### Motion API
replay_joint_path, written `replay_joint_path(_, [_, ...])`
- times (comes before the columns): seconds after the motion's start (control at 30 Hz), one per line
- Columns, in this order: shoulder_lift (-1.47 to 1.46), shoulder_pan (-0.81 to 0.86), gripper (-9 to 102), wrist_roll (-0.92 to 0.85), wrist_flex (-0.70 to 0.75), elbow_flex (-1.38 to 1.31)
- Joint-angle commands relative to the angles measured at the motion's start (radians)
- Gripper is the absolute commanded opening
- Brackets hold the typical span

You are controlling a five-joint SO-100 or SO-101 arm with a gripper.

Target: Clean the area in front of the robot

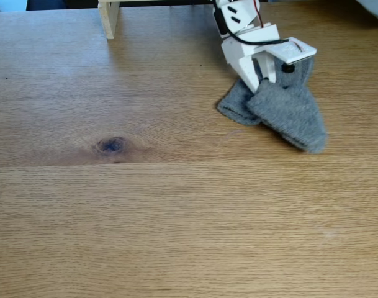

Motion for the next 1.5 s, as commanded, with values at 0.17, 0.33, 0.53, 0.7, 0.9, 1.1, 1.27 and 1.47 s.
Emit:
replay_joint_path(0.17, [-0.190, 0.229, 0, -0.005, 0.261, -0.502])
replay_joint_path(0.33, [-0.359, 0.376, 0, -0.002, 0.428, -0.868])
replay_joint_path(0.53, [-0.446, 0.545, 0, 0.012, 0.618, -1.177])
replay_joint_path(0.7, [-0.414, 0.647, 0, 0.052, 0.818, -1.223])
replay_joint_path(0.9, [-0.281, 0.609, 0, 0.069, 1.164, -1.166])
replay_joint_path(1.1, [-0.135, 0.430, 0, 0.092, 1.364, -1.022])
replay_joint_path(1.27, [-0.031, 0.250, 0, 0.109, 1.292, -0.813])
replay_joint_path(1.47, [0.207, 0.092, 0, 0.130, 1.106, -0.518])
